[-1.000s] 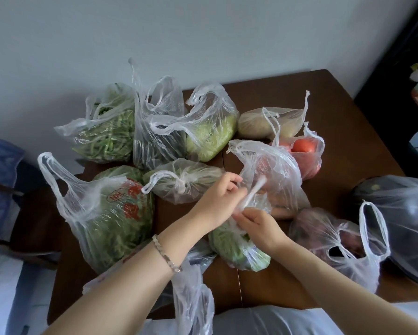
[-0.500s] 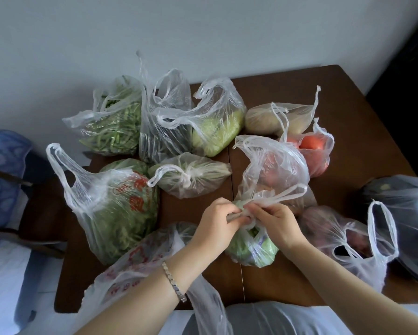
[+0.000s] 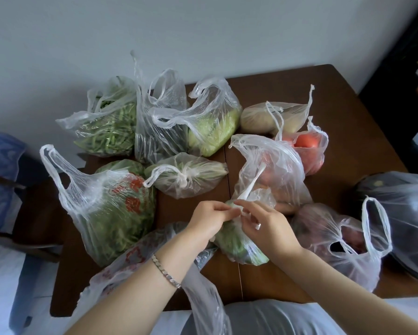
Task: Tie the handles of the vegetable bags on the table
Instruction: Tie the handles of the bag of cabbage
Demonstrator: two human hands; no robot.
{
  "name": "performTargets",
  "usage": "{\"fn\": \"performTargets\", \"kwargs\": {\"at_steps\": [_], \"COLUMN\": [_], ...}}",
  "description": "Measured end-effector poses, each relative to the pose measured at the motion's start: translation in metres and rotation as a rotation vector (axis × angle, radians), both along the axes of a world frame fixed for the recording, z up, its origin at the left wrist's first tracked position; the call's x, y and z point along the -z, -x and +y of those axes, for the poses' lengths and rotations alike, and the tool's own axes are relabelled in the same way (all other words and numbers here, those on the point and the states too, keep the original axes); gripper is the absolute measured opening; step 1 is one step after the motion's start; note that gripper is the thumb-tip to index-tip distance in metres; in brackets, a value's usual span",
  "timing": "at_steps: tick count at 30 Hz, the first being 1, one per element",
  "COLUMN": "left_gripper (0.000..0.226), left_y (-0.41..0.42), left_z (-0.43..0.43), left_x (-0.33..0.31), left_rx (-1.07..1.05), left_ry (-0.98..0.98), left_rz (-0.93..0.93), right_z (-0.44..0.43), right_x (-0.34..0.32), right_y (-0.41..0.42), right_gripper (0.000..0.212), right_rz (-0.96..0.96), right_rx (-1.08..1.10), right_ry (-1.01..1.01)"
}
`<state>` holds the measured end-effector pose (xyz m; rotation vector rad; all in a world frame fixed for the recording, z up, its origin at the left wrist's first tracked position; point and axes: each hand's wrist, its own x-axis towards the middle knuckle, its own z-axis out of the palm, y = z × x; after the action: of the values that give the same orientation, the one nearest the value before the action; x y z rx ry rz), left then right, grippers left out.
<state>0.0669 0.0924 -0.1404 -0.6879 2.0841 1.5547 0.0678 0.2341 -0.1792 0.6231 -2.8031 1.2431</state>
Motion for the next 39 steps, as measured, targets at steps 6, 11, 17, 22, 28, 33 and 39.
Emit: {"fn": "performTargets", "kwargs": {"at_steps": [6,11,17,22,28,33,39], "left_gripper": [0.021,0.024,0.019,0.020,0.019,0.022,0.020], "left_y": [-0.001,-0.006,-0.012,-0.014,-0.013,-0.005,-0.002], "left_z": [-0.004,-0.005,0.001,0.002,-0.001,-0.003,-0.005], "left_x": [0.003,0.006,0.013,0.016,0.020,0.019,0.014], "left_rx": [0.174,0.252,0.275,0.333,0.352,0.269,0.170], "left_ry": [0.155,0.301,0.378,0.445,0.431,0.276,0.231], "left_rz": [0.206,0.321,0.447,0.547,0.595,0.418,0.303], "right_z": [-0.004,-0.003,0.004,0.005,0.016,0.015,0.006], "right_x": [0.002,0.002,-0.005,-0.017,-0.030,-0.012,-0.001], "right_y": [0.009,0.009,0.010,0.009,0.026,0.018,0.017], "right_gripper": [0.034,0.020,0.010,0.016,0.029,0.019,0.033], "right_rz": [0.158,0.089,-0.147,-0.358,-0.855,-0.170,0.360], "right_rx": [-0.048,-0.062,-0.041,0.041,-0.125,-0.171,-0.117], "right_ry": [-0.109,-0.152,-0.042,0.132,0.322,0.066,-0.268]}}
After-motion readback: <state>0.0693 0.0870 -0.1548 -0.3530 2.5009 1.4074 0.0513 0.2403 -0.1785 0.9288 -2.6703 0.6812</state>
